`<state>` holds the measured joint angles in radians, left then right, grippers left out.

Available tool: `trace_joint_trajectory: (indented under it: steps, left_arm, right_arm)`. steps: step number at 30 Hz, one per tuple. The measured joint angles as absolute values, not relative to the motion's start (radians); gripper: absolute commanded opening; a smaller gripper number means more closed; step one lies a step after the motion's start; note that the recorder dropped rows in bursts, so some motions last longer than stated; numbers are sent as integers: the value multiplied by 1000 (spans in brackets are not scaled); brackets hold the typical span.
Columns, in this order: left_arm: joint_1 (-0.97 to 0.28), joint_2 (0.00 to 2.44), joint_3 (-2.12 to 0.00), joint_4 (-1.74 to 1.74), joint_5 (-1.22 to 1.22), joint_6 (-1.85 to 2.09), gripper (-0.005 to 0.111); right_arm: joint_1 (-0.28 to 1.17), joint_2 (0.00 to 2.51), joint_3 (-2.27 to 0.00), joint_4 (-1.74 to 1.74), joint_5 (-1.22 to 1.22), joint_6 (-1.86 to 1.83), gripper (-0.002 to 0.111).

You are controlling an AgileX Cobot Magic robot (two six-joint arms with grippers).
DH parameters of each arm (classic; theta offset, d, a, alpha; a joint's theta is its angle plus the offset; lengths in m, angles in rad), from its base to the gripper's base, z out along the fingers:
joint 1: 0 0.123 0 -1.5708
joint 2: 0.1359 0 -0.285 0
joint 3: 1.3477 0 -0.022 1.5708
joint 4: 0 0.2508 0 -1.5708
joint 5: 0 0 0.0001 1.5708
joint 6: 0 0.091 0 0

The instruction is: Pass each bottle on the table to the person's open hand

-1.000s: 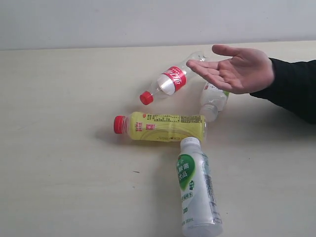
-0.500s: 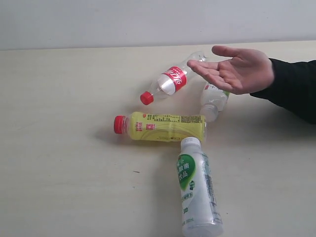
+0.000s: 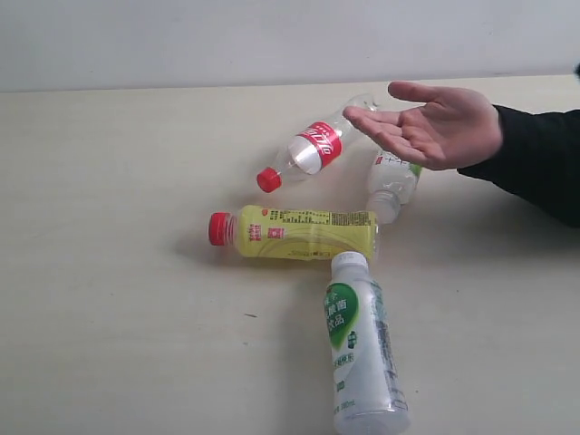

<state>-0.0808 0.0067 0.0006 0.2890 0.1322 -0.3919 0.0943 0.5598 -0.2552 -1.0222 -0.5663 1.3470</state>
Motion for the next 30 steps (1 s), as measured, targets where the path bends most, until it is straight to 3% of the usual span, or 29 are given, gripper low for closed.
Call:
trace_joint_trajectory:
  steps: [9, 18, 23, 30]
  left_arm:
    - [-81, 7, 1, 289, 134, -392, 0]
    - [-81, 7, 1, 289, 134, -392, 0]
    - [-81, 7, 1, 289, 134, -392, 0]
    - [-81, 7, 1, 289, 134, -392, 0]
  right_arm:
    - [94, 935, -347, -1345, -621, 1539, 0]
    - [94, 957, -411, -1395, -409, 1549, 0]
    - [94, 953, -516, -1609, -238, 1771, 0]
    - [94, 966, -618, -1728, -233, 1747, 0]
